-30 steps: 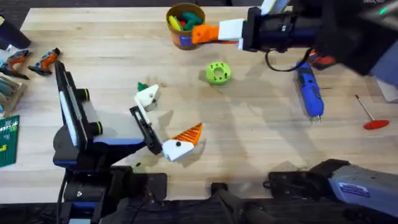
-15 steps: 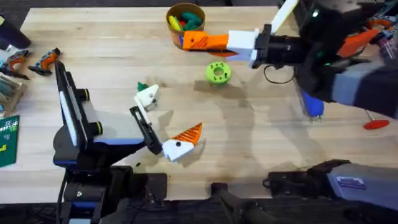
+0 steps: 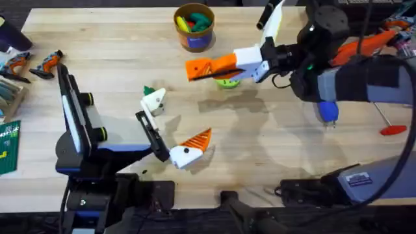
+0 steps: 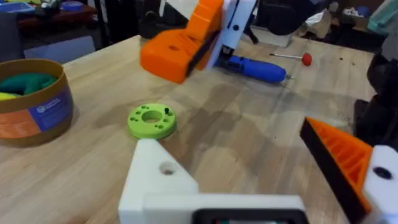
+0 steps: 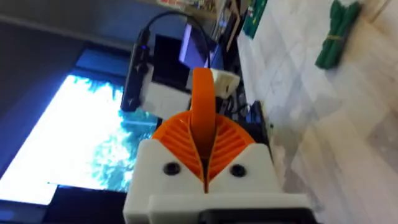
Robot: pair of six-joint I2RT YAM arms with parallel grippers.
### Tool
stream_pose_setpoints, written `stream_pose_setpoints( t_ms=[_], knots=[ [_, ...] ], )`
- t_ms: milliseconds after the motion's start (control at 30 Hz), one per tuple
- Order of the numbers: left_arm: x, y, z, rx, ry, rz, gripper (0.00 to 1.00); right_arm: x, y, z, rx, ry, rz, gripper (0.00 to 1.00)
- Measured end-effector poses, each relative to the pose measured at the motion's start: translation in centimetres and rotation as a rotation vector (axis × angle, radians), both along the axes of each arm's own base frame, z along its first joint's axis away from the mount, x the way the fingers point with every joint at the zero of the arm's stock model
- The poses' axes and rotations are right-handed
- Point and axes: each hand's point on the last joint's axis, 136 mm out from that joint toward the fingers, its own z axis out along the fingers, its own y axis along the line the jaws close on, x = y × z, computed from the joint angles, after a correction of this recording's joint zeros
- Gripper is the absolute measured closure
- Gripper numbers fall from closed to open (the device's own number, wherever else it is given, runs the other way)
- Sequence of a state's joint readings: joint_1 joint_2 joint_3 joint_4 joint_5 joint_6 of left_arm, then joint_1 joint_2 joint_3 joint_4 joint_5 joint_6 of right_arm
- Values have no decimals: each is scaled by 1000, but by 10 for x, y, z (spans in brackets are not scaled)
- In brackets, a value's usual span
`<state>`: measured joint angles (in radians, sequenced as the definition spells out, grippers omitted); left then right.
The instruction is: Pick up the gripper from the table and insert it into the empty holder that is missing its gripper. Then pick up a screw, insert it into the mounting hole, and use the screwdriver to tighten it. Finally, clean up the table by picking up the vegetable and placing it into the bucket.
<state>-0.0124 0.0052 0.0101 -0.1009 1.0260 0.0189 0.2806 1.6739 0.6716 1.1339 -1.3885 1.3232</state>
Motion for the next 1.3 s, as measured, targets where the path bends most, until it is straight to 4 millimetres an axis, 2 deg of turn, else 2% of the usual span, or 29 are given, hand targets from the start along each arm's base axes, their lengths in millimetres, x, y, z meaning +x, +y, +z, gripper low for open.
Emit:
stream_pose_setpoints(
  t_ms=[300,567,667,833,1000,1300],
  knots=[
    [0,0,0,0,0,0,15,-18,1,-21,-23,80,135,988],
    [0,0,0,0,0,0,15,-31,19,-45,-45,153,213,988],
    [0,0,0,0,0,0,14,-34,31,-47,-47,149,251,988],
    [0,0,0,0,0,0,15,-36,46,-39,-38,106,295,988],
    [0,0,0,0,0,0,15,-35,50,-35,-33,88,306,988],
    [0,0,0,0,0,1,15,-42,58,-48,-49,132,335,988]
  ],
)
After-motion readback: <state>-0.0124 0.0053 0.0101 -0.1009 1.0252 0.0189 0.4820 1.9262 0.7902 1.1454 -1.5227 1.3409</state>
